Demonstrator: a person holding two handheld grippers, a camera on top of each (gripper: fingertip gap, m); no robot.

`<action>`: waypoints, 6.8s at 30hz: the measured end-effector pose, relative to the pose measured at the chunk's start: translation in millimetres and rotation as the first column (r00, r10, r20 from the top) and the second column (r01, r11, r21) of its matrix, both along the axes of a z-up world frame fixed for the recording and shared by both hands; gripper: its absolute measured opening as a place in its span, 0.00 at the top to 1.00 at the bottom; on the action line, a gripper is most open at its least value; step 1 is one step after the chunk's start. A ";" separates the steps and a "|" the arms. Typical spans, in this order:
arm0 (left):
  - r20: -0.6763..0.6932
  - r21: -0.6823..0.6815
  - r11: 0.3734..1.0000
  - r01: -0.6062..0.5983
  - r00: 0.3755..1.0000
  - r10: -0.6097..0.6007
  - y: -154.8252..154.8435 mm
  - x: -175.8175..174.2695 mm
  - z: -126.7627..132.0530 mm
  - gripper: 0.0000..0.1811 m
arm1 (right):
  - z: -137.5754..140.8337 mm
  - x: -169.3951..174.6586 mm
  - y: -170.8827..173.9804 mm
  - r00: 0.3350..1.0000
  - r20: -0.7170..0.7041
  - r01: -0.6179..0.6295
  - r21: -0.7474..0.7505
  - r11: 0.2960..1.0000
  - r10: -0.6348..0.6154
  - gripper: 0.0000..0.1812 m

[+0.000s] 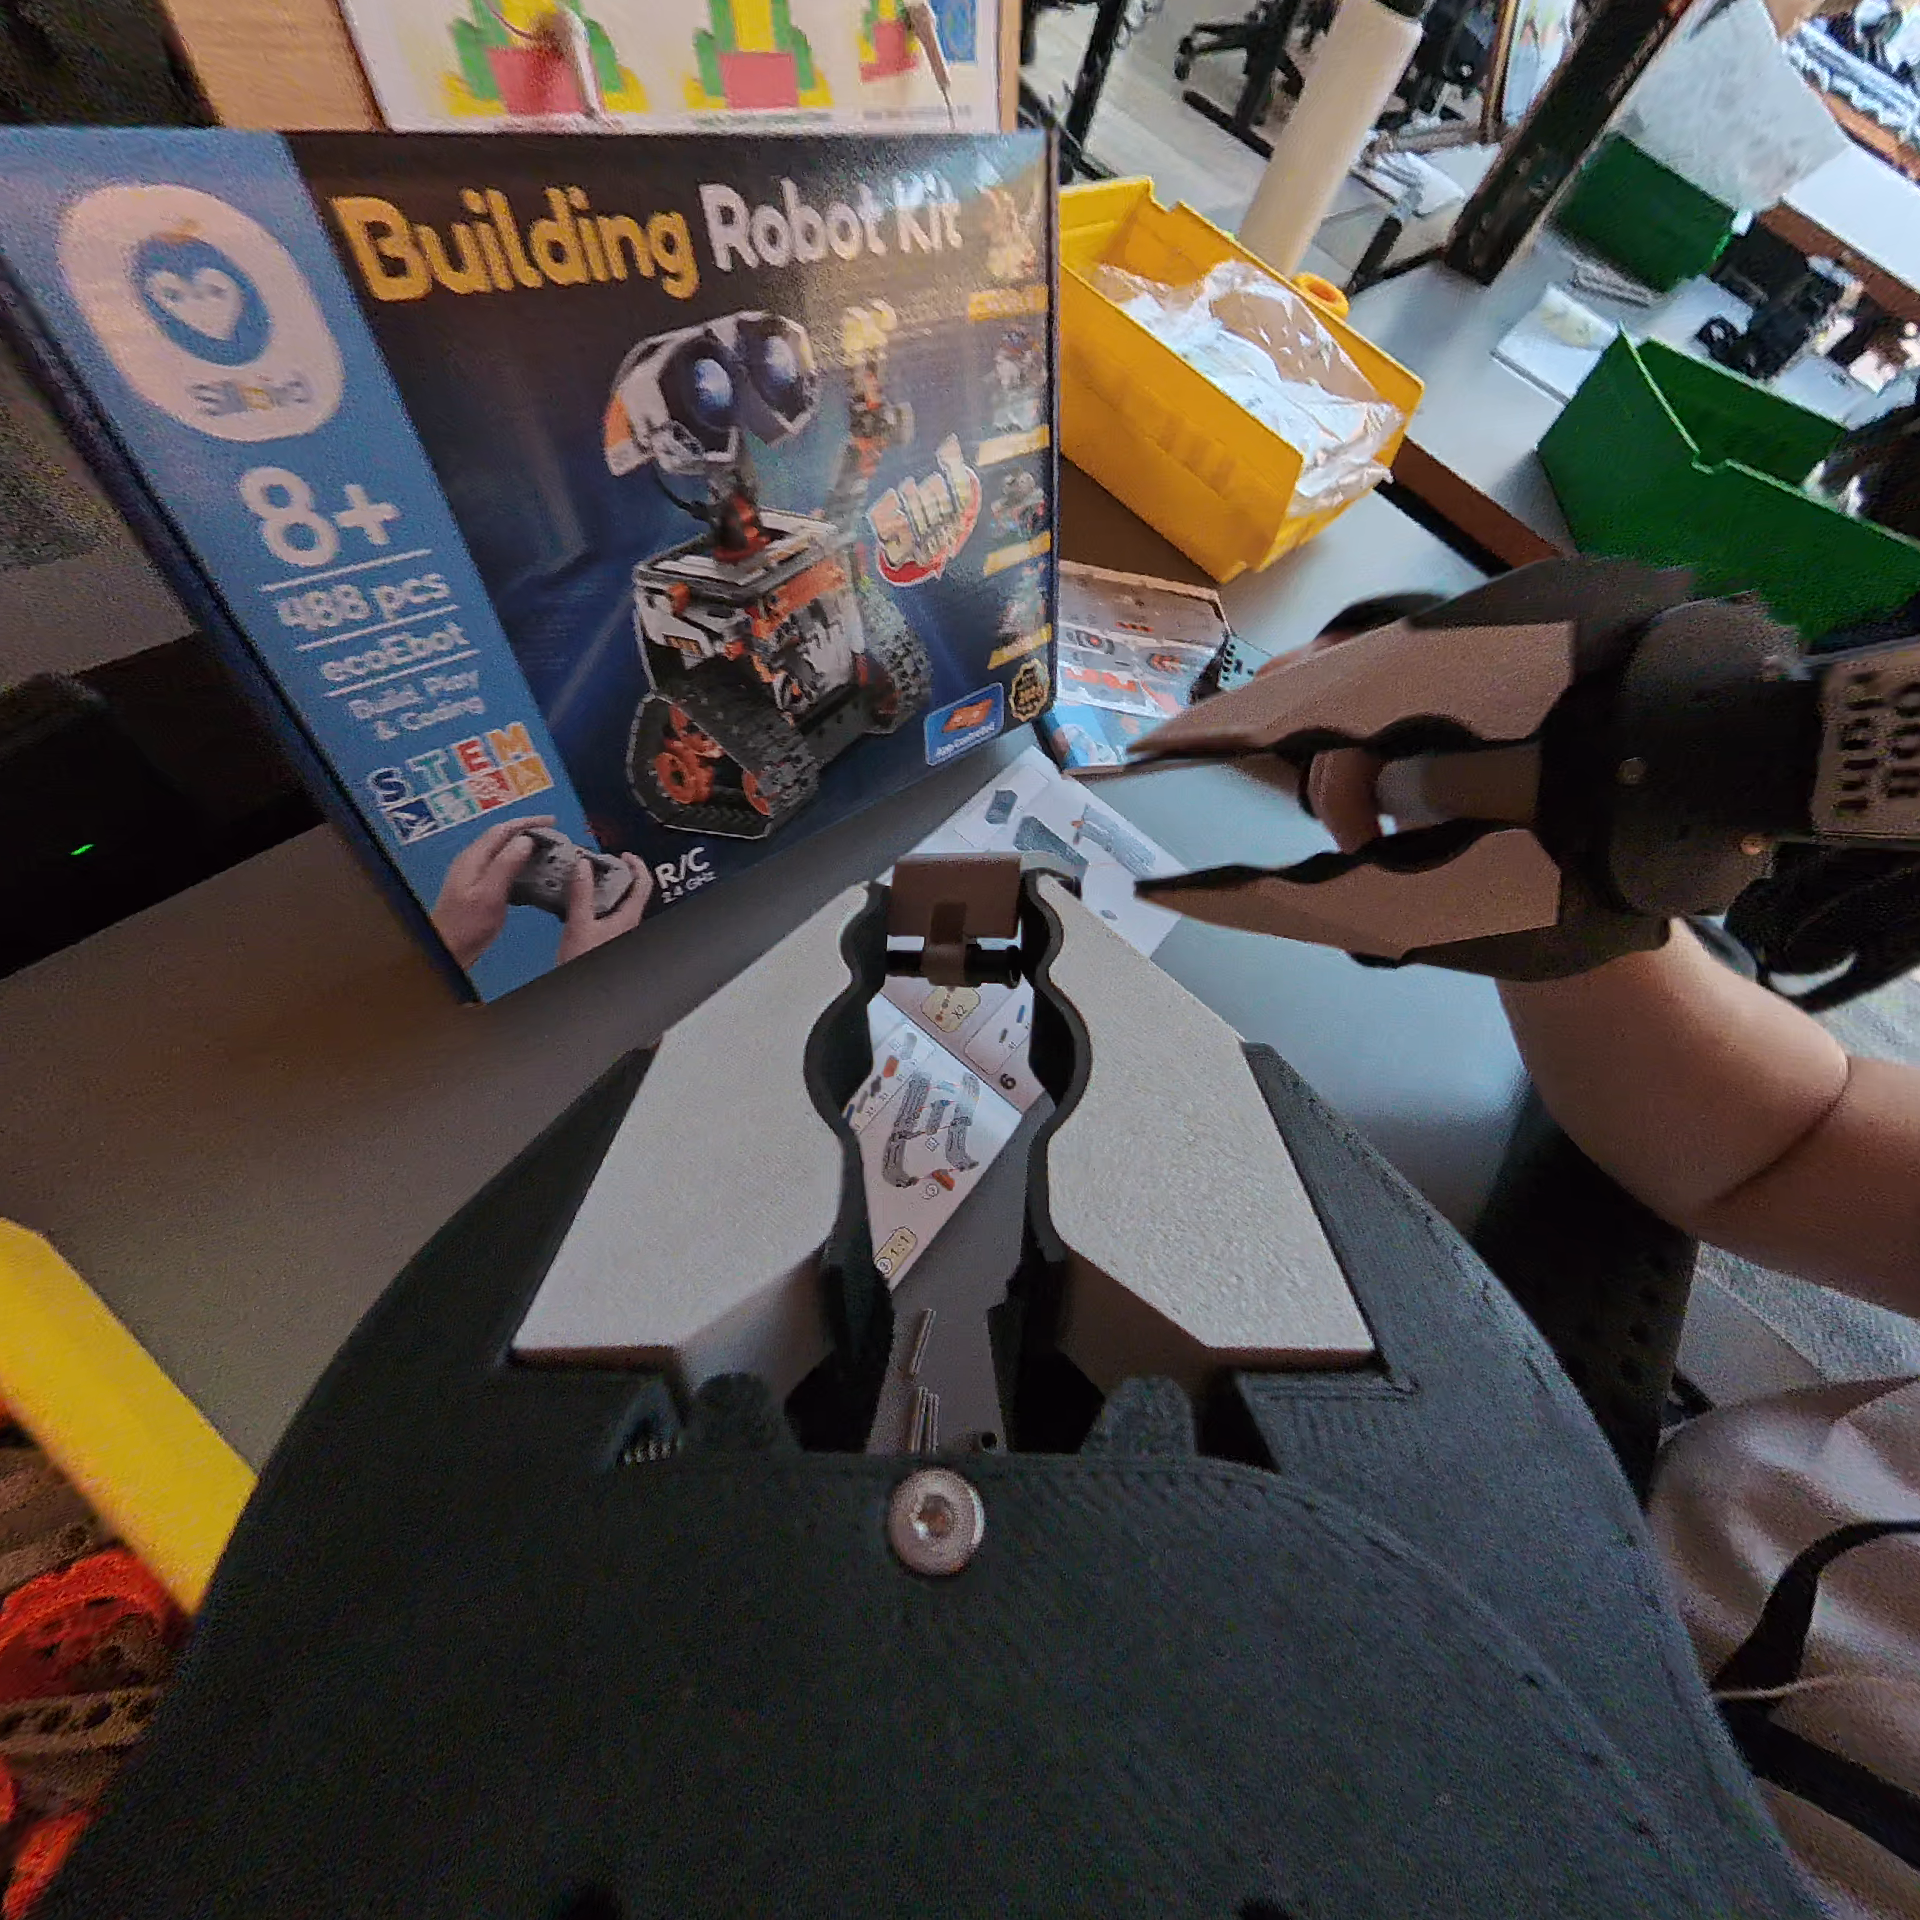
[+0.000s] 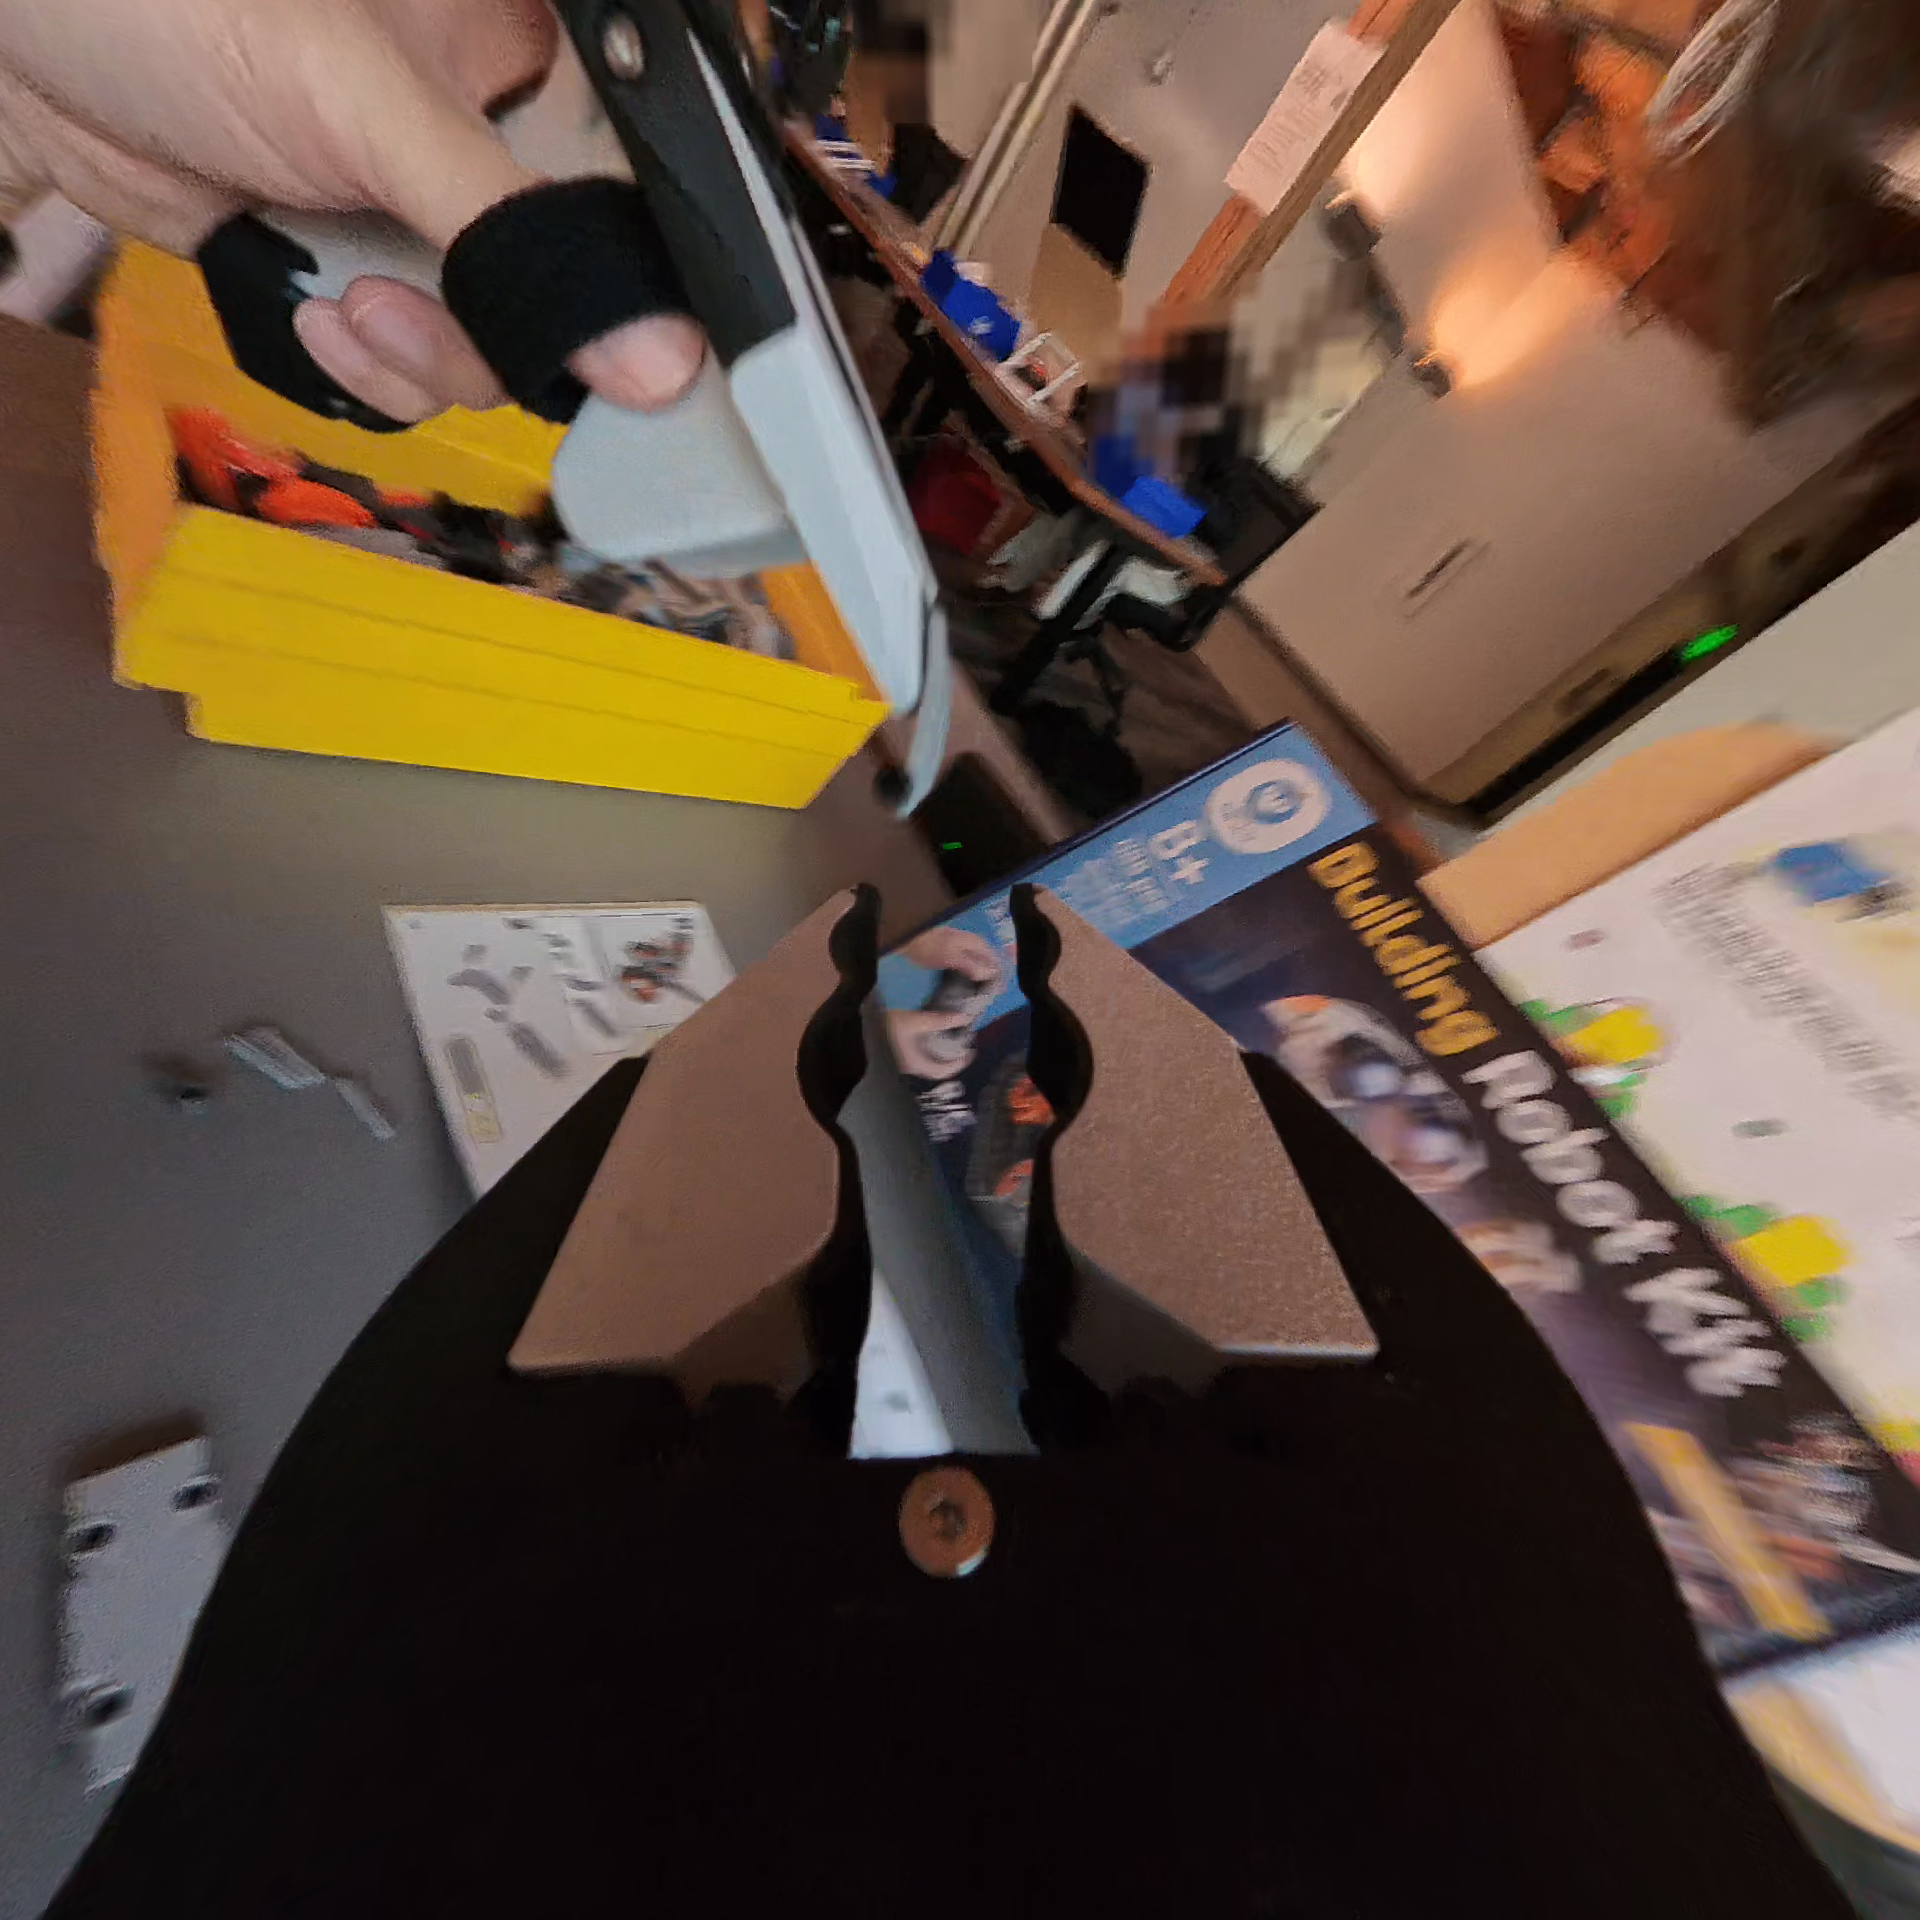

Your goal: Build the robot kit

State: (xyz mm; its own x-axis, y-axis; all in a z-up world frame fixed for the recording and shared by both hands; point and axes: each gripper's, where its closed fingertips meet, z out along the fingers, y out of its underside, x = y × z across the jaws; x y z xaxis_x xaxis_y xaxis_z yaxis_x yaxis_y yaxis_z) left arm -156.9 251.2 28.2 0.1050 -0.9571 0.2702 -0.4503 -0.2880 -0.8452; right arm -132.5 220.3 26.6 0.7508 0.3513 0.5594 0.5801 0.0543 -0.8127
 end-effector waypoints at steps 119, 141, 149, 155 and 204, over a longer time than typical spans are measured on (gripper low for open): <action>-0.044 -0.004 0.981 0.194 0.980 -0.194 -46.2 39.0 -17.4 0.87 | -25.0 25.8 -3.5 0.915 -0.379 -0.045 -0.429 0.902 -0.135 0.99; 0.225 0.577 0.791 -0.204 0.970 0.087 -0.9 37.5 51.6 0.89 | 41.9 20.7 -15.8 0.578 -0.814 -0.253 -0.237 0.938 -0.050 0.99; 0.210 0.656 0.727 -0.205 0.974 0.085 -8.6 46.3 49.9 0.88 | 56.7 24.3 -19.8 0.556 -0.831 -0.221 -0.174 0.960 -0.023 0.99; 0.201 0.652 0.730 -0.208 0.975 0.098 -8.5 48.8 46.8 0.88 | 54.2 28.7 -18.1 0.571 -0.820 -0.196 -0.181 0.964 -0.038 0.99; 0.133 0.958 0.238 -0.159 0.984 0.120 -3.2 53.6 43.1 0.88 | 23.8 37.0 -4.3 0.420 -0.899 -0.289 -0.260 0.921 -0.122 0.99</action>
